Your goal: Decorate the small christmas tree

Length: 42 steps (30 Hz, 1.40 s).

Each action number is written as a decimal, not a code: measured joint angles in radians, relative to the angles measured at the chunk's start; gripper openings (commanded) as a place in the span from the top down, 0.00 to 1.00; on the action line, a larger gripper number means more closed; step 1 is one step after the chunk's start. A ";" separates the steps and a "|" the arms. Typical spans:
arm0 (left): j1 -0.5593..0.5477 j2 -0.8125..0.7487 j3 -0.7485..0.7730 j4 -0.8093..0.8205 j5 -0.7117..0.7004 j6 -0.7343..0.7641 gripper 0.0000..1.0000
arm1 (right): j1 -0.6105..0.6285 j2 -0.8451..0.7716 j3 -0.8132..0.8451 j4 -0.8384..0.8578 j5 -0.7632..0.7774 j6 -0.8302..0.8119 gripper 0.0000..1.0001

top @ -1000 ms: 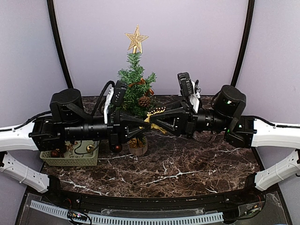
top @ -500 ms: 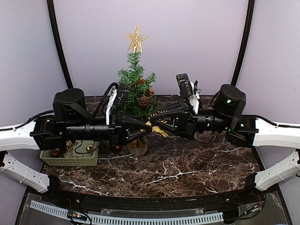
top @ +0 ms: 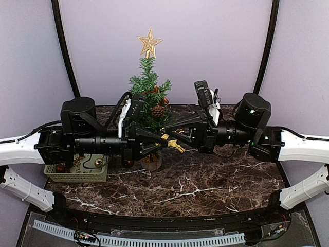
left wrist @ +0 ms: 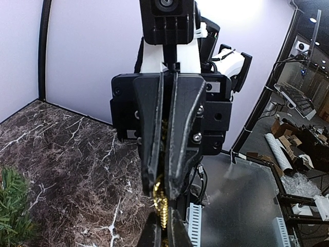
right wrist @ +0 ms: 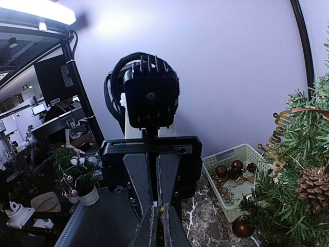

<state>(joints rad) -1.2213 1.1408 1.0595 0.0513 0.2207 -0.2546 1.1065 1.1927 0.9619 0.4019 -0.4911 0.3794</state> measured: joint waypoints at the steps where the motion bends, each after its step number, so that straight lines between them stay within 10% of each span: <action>1: 0.000 0.000 0.000 0.000 -0.001 0.000 1.00 | 0.000 -0.001 0.000 0.000 0.002 0.000 0.99; 10: 0.000 -0.006 0.000 -0.011 -0.036 -0.006 0.55 | 0.002 -0.013 -0.011 0.002 0.045 -0.001 1.00; 42: 0.055 -0.033 -0.018 0.031 0.096 -0.071 0.71 | -0.013 -0.010 -0.018 -0.006 -0.066 0.045 1.00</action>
<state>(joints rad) -1.1667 1.1076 1.0416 0.0818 0.3168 -0.3260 1.0939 1.1831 0.9440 0.3958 -0.5575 0.4248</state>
